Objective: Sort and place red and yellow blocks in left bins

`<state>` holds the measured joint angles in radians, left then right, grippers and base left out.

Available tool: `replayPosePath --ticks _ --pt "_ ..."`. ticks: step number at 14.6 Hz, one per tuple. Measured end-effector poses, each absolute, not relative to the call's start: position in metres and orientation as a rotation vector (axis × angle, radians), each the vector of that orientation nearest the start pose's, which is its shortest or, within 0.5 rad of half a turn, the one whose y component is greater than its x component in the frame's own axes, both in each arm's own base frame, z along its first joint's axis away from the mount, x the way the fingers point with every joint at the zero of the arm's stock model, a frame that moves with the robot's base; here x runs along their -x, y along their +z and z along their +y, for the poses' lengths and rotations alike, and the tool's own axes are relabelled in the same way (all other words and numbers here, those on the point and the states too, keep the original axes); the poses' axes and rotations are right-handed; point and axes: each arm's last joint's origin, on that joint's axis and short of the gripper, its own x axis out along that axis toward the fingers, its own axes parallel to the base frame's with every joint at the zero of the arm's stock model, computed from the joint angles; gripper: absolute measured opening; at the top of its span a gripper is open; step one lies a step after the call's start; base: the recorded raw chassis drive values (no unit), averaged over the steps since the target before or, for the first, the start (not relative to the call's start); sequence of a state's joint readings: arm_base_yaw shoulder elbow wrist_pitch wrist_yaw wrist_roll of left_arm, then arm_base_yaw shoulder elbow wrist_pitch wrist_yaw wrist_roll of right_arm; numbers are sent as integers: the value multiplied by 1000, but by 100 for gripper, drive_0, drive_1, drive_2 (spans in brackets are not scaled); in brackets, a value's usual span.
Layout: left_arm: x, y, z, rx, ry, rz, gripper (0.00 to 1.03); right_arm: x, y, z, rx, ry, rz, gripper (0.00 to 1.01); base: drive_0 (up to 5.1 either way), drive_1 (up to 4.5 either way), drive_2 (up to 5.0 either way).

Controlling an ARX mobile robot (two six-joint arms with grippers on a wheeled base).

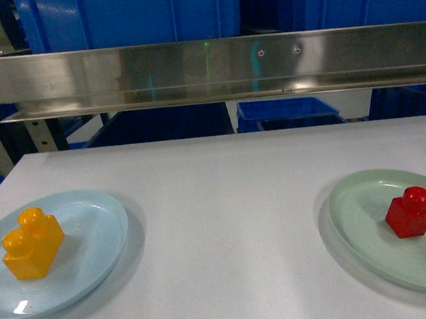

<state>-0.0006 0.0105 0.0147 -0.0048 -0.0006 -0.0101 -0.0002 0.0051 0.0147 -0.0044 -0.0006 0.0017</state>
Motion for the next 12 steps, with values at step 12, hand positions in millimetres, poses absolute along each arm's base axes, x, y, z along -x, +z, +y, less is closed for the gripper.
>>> replayPosePath --ticks 12 --pt "-97 167 0 10 0 1 98 -97 168 0 -2 0 -5 98 0 0 0"
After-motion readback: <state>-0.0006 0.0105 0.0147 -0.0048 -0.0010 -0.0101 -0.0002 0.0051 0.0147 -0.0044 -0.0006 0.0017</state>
